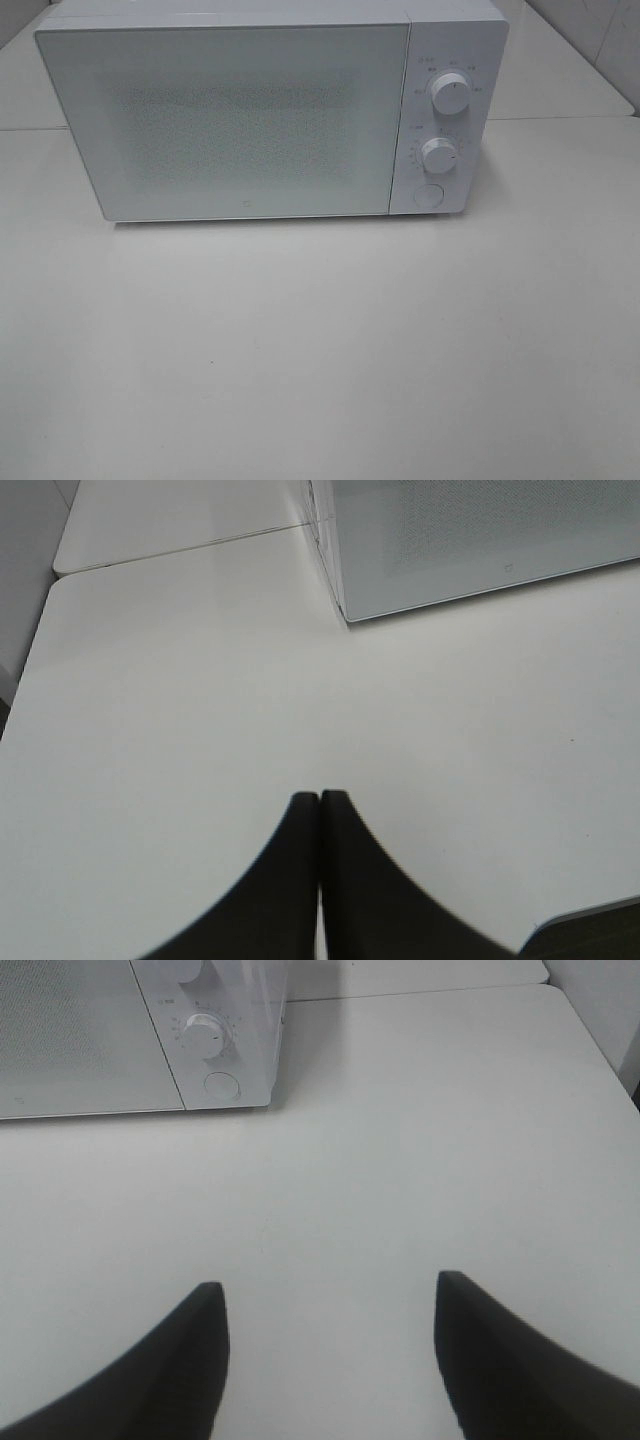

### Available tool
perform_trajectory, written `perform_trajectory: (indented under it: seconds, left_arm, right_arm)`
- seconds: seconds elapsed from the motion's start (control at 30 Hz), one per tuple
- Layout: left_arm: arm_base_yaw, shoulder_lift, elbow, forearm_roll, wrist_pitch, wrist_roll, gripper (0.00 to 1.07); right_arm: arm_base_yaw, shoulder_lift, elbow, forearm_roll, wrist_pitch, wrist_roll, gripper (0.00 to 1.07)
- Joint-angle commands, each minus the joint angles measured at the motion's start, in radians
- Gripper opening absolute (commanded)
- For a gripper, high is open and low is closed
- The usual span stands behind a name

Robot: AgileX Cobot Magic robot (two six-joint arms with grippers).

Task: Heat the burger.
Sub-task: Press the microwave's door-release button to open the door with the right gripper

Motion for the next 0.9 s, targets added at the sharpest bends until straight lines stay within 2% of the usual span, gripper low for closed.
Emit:
perform_trajectory:
  seconds: [0.03, 0.9]
  left_arm:
    - [0.003, -0.02, 0.001, -0.002, -0.016, -0.009, 0.0]
    - [0.003, -0.02, 0.001, -0.002, -0.016, -0.009, 0.0]
  right_arm:
    - [-0.007, -0.027, 0.003, 0.006, -0.009, -0.01, 0.57]
    - [-0.007, -0.027, 0.003, 0.006, -0.009, -0.01, 0.57]
